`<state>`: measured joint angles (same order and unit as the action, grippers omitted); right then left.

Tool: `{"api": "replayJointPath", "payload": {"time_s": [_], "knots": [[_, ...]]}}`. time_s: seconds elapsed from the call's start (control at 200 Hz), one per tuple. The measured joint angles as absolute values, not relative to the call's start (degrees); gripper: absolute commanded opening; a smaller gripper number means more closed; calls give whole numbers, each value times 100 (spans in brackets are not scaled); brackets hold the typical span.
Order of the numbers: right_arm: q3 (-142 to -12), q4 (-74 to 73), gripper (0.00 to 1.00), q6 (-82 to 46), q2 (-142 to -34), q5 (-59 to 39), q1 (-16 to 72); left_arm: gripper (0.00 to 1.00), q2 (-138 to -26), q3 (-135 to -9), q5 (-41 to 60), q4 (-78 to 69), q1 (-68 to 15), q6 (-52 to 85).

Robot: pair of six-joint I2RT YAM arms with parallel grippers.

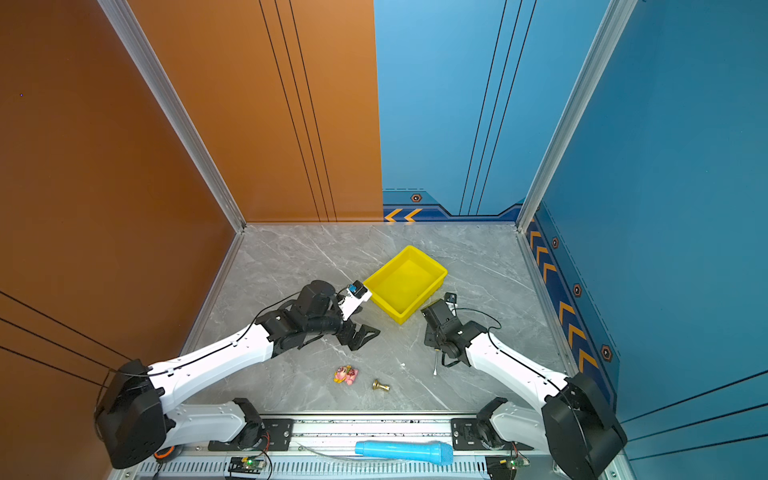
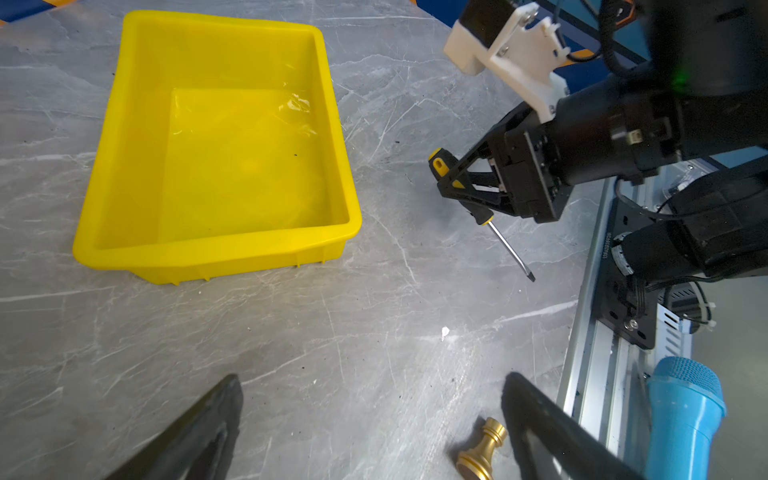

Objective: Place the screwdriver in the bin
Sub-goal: 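Close the right gripper on the screwdriver handle and lift it, then carry the screwdriver with the right gripper over the yellow bin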

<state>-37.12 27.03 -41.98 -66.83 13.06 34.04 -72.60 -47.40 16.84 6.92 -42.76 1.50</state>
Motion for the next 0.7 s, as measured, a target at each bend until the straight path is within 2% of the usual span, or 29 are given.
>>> {"api": "replayJointPath", "payload": {"time_s": [0.285,0.446,0.701], "knots": [[-5212,3339,0,-4624,-6775,1494,3140,98,-7212,-4689,1376,569,-4276,167],[-6654,3833,0,-4969,-7778,1483,2877,98,-7120,-4683,1251,552,-4276,185],[-8079,4211,0,-5332,-9137,1461,2803,98,-6831,-4584,1092,539,-4123,191]]}}
